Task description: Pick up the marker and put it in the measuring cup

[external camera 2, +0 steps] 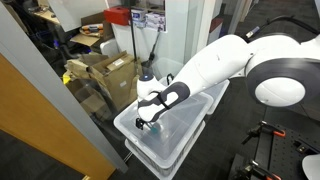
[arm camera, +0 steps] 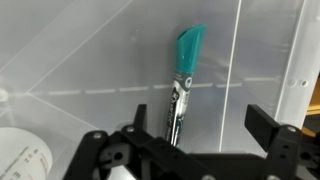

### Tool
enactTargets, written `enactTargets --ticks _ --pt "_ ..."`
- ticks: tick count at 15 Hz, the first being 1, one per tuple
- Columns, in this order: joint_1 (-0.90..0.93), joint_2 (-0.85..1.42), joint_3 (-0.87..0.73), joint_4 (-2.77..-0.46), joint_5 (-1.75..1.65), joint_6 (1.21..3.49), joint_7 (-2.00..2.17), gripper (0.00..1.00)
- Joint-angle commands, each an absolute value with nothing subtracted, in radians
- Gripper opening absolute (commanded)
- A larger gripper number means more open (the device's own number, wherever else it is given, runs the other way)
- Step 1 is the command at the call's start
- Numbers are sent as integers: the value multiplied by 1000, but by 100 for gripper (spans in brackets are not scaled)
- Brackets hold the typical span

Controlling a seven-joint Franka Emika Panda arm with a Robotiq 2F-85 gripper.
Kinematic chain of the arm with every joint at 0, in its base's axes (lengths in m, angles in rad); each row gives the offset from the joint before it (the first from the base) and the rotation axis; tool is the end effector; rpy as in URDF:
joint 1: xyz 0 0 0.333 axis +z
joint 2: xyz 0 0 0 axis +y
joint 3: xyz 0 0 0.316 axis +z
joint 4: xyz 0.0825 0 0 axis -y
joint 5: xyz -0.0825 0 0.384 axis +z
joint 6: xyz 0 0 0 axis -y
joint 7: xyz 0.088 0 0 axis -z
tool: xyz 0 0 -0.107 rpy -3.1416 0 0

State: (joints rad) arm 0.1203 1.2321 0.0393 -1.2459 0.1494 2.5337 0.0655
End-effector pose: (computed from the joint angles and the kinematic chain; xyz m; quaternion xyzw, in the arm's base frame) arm 0.7130 0.1062 0.0068 -0.9973 0.0267 -0.0204 0.0651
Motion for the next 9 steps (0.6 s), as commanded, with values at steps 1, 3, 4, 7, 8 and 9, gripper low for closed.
enactTargets --ticks 1,3,4,7,8,9 --pt "131 1278 29 -1158 120 2471 112 97" --pt "134 1293 28 -1137 118 2465 116 88" --pt "135 1299 28 -1128 117 2463 116 72" --pt "136 1316 28 -1102 114 2453 118 49" --pt "137 1320 28 -1097 114 2452 118 40" --pt "136 1323 29 -1092 114 2452 117 33"
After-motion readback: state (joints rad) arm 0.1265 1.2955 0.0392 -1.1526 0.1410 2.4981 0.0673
